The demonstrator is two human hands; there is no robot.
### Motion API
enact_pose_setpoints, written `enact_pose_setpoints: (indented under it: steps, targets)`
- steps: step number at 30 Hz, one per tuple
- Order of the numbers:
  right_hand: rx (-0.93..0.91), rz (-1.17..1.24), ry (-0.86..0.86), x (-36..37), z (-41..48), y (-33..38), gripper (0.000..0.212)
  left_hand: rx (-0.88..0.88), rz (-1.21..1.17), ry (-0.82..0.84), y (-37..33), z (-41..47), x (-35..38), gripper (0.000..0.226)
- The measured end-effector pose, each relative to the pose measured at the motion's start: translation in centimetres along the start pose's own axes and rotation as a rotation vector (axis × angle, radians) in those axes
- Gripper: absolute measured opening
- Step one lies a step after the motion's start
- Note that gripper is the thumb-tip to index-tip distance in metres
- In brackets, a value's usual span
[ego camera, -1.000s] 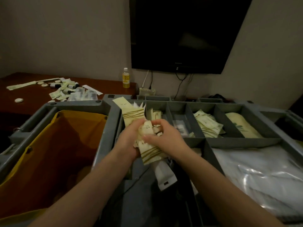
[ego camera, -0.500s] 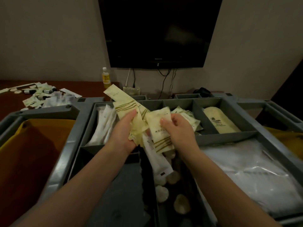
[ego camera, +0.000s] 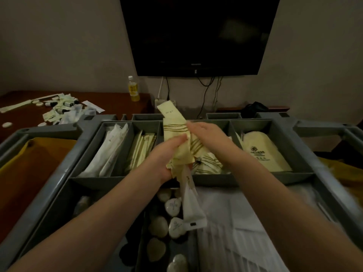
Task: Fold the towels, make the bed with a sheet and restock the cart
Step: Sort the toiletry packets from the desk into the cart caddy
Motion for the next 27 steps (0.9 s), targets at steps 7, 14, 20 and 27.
enact_pose_setpoints:
  steps: [7,14,20,27]
  targets:
    - [0.043,0.206,0.034,-0.2,0.3,-1.1,0.015,0.027,0.022,0.079,0.5,-0.9,0.2,0.017]
    - [0.121,0.380,-0.089,2.9,1.5,0.2,0.014,0.100,-0.075,-0.089,-1.9,-2.5,-5.3,0.019]
    - [0.090,0.017,-0.054,9.5,3.7,1.7,0.034,0.204,-0.192,-0.244,-6.0,-4.4,-14.5,0.012]
    - [-0.037,-0.601,0.063,16.4,4.6,2.6,0.033,0.184,-0.200,-0.231,-6.9,-4.1,-20.6,0.022]
Point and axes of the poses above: each hand's wrist, its own z-axis towards the middle knuckle, its own x-axis out of the palm, y = z × x, the point moved 4 cm from there along z, towards the middle knuckle, and after that the axes turned 7 degrees about -y, right-handed, at the moved point
